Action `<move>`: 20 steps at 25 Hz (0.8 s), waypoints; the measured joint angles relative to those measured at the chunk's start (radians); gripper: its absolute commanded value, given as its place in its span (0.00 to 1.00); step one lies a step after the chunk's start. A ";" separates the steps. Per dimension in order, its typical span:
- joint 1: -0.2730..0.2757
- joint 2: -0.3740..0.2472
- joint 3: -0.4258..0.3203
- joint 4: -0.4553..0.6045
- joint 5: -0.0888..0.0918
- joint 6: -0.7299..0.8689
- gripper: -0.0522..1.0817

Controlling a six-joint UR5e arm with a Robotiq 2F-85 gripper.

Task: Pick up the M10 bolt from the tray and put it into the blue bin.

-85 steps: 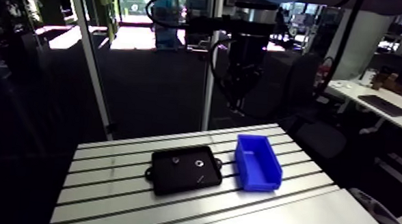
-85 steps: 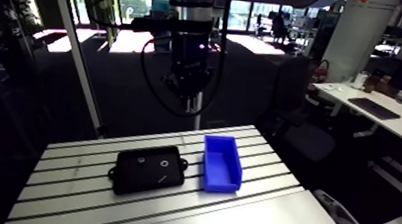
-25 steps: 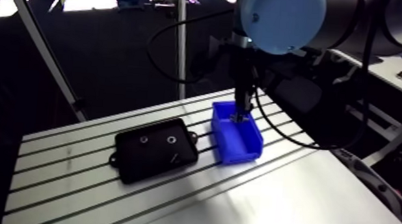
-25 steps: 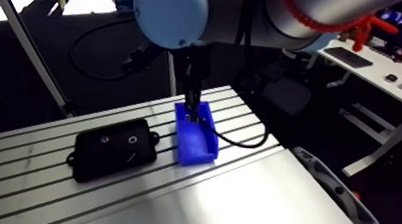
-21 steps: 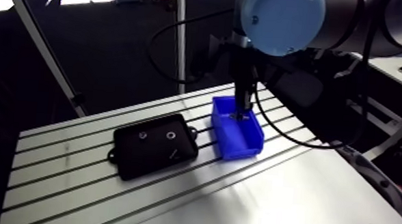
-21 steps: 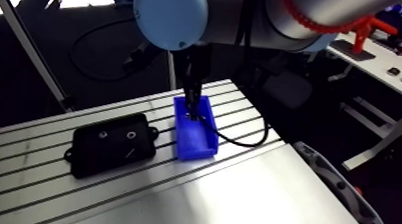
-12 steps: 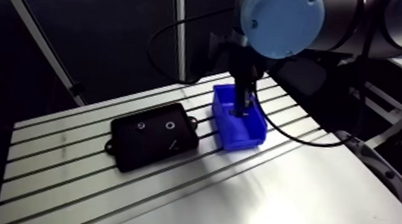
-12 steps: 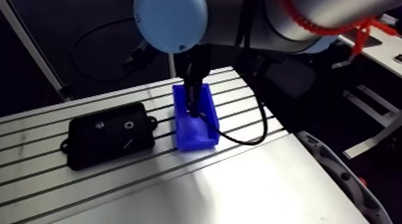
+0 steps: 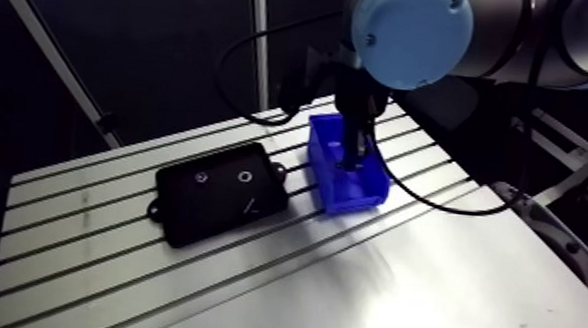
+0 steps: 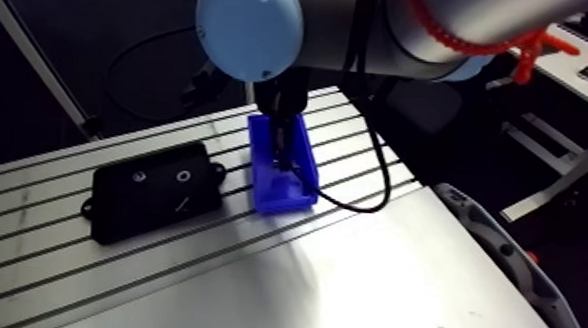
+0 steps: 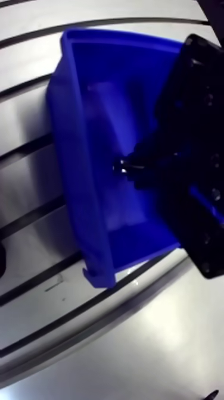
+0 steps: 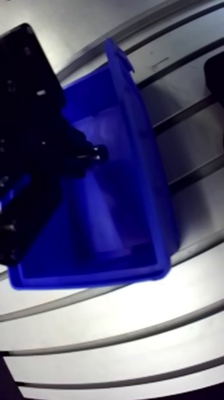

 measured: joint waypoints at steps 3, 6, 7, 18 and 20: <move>-0.004 0.001 0.000 0.000 0.000 0.001 0.53; -0.007 0.001 0.001 0.000 0.000 0.002 0.44; -0.007 0.001 0.002 0.000 0.000 0.002 0.41; -0.012 -0.025 0.005 0.004 0.006 0.002 0.12; -0.011 -0.040 0.003 0.006 0.009 0.001 0.09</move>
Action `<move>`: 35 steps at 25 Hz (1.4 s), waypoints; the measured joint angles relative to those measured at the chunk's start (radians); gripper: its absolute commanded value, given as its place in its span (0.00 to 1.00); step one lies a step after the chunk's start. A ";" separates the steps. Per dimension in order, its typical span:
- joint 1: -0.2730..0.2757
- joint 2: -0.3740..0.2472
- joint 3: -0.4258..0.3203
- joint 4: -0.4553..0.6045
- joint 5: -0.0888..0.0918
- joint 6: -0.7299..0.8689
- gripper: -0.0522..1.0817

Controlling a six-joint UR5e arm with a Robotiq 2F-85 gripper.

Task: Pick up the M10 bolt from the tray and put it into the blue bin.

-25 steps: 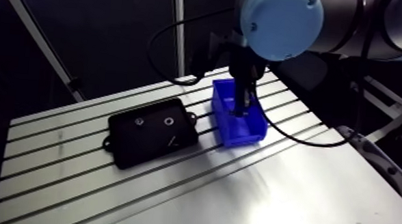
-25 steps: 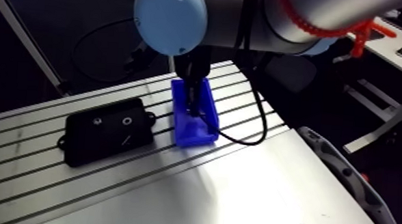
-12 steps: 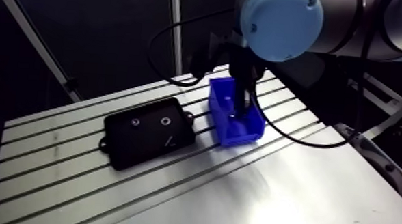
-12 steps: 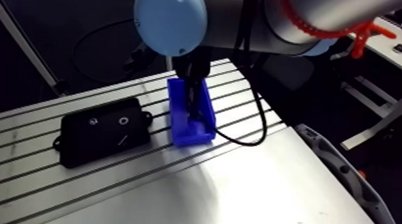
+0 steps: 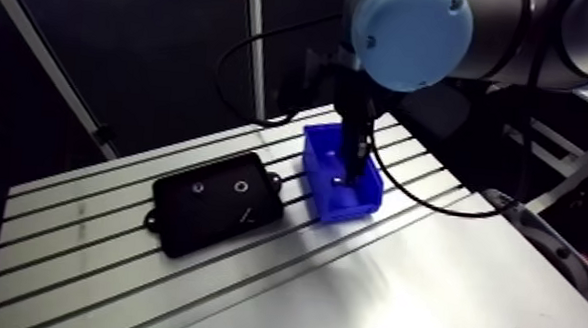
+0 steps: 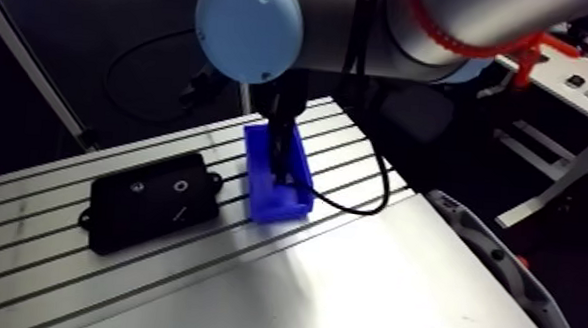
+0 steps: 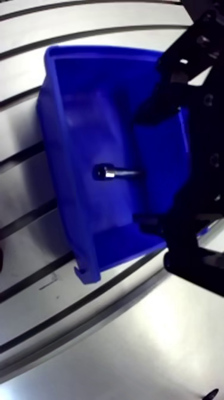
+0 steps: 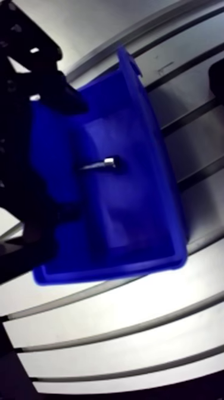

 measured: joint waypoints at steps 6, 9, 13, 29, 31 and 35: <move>0.004 -0.060 -0.017 0.039 0.007 0.000 0.06; 0.005 -0.100 -0.038 0.094 0.010 0.000 0.06; 0.007 -0.152 -0.074 0.179 0.020 0.010 0.06; 0.084 -0.335 -0.161 0.425 0.088 0.717 0.06; 0.098 -0.341 -0.171 0.446 0.090 0.857 0.06; 0.112 -0.348 -0.198 0.480 0.097 1.082 0.06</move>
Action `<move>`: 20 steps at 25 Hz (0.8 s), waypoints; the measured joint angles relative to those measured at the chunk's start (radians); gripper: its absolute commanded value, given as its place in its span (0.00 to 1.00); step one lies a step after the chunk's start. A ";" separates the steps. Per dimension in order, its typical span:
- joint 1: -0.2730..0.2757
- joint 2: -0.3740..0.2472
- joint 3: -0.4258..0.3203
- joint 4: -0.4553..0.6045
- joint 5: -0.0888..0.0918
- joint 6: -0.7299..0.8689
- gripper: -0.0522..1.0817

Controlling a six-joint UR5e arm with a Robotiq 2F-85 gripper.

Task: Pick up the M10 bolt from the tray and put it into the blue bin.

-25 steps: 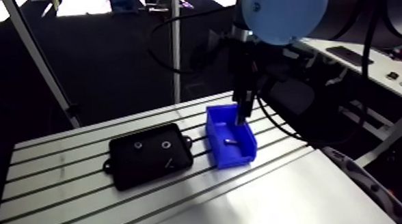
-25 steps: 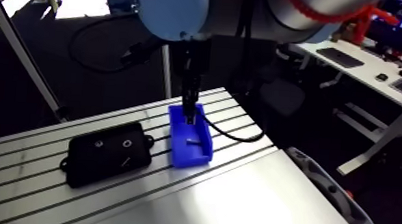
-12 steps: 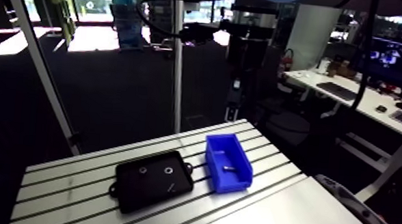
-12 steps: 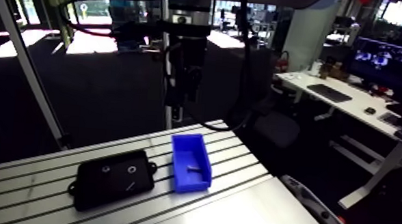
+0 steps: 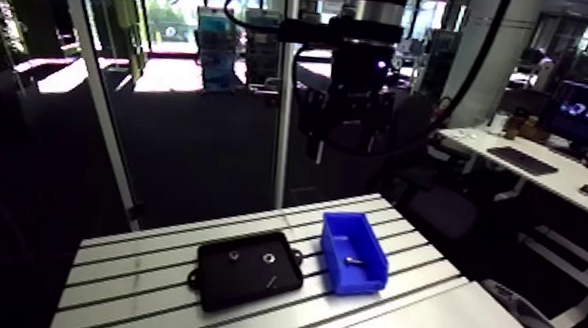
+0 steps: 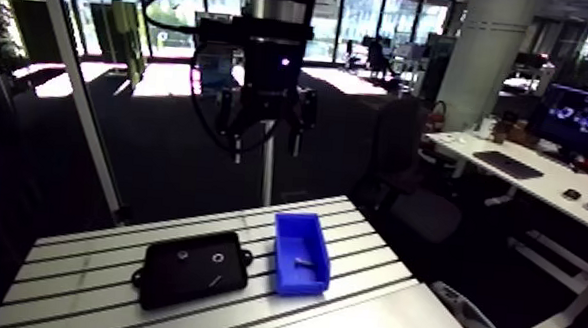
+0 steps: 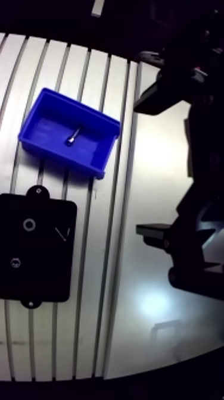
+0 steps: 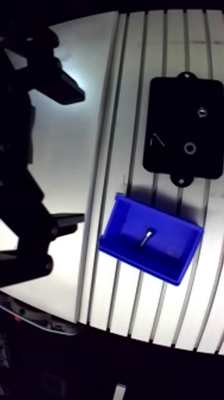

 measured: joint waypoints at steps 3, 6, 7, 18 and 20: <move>0.005 -0.004 -0.023 0.028 0.004 0.127 0.06; 0.010 -0.003 -0.045 0.062 0.003 0.206 0.06; 0.012 -0.002 -0.053 0.075 0.002 0.224 0.06; 0.111 0.055 -0.157 0.159 -0.061 0.294 0.06; 0.129 0.063 -0.166 0.164 -0.068 0.300 0.06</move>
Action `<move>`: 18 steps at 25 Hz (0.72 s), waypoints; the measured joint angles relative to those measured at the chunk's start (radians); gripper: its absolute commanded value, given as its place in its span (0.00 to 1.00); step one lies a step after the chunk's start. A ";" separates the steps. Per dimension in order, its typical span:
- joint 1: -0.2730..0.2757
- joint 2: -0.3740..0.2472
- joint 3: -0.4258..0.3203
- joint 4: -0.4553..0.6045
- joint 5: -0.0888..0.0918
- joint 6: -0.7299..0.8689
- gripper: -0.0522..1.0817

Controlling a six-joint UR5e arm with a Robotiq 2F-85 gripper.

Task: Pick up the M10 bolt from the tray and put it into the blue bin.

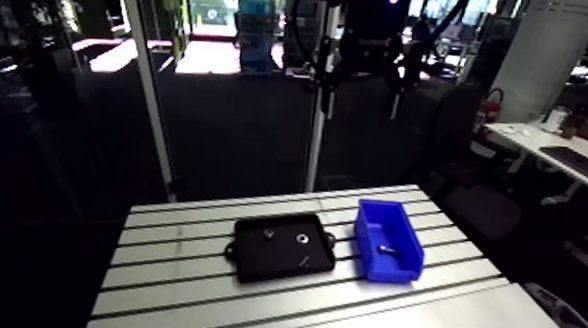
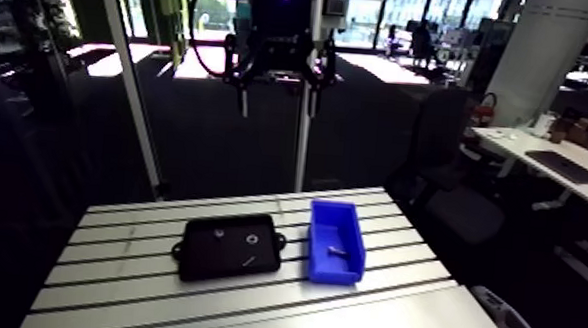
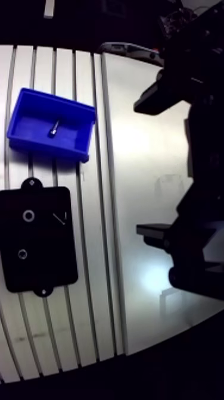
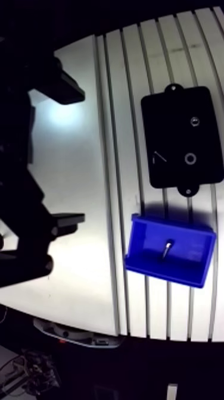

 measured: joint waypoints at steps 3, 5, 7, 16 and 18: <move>0.018 0.005 -0.004 0.002 -0.005 0.005 0.06; 0.029 0.007 -0.006 0.002 -0.007 0.007 0.06; 0.039 0.007 -0.006 0.000 -0.008 0.008 0.06; 0.075 0.009 -0.002 -0.004 -0.009 0.007 0.06; 0.076 0.009 0.000 -0.005 -0.008 0.006 0.06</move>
